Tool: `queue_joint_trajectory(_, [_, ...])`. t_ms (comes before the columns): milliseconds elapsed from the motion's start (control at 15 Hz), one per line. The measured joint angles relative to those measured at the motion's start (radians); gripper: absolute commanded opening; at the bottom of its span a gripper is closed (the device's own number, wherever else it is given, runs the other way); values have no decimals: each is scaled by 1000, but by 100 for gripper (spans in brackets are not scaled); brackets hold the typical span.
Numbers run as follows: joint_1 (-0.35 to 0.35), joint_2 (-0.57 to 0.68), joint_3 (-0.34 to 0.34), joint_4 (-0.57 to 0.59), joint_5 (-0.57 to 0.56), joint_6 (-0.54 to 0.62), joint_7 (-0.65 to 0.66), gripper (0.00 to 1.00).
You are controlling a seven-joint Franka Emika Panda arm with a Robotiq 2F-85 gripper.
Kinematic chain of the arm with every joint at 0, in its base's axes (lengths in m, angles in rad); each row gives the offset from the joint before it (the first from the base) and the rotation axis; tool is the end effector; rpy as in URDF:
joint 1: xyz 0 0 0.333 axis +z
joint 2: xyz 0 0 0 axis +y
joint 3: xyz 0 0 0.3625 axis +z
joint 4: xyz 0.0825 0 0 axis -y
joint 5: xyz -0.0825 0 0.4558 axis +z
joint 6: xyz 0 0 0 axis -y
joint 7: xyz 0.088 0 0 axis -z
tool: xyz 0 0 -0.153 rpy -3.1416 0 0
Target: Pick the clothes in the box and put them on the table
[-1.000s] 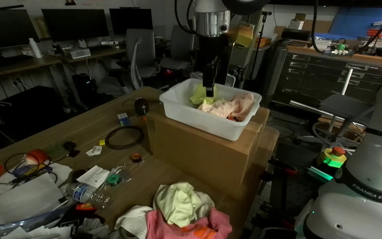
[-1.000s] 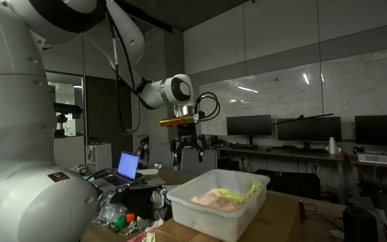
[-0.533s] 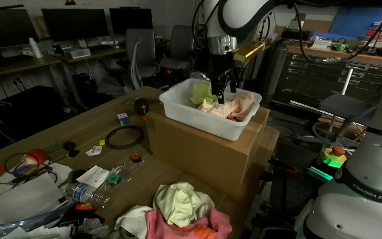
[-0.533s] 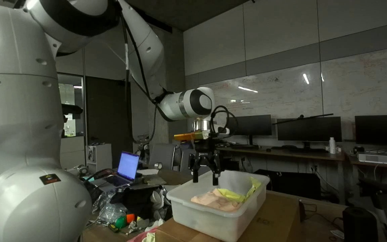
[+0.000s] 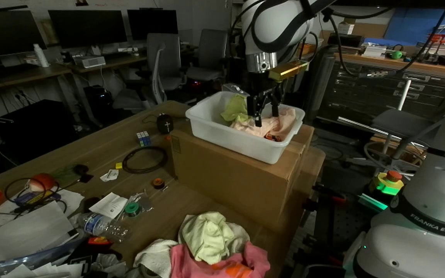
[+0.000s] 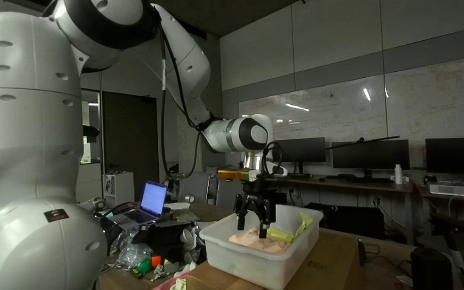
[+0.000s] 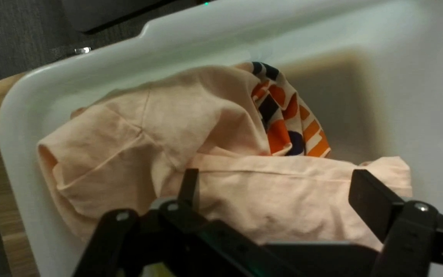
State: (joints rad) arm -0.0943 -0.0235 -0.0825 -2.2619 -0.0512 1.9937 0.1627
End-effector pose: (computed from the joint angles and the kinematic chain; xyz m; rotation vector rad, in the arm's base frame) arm 0.5222 -0.0986 0.3102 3.0407 -0.4790 -0.3790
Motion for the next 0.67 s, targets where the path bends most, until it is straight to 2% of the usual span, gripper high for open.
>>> queue_joint_trajectory(267, [0,14,-3,-19,-14,97,0,100])
queue_joint_trajectory(667, [2,41,-1,-63,-111,201,34,100])
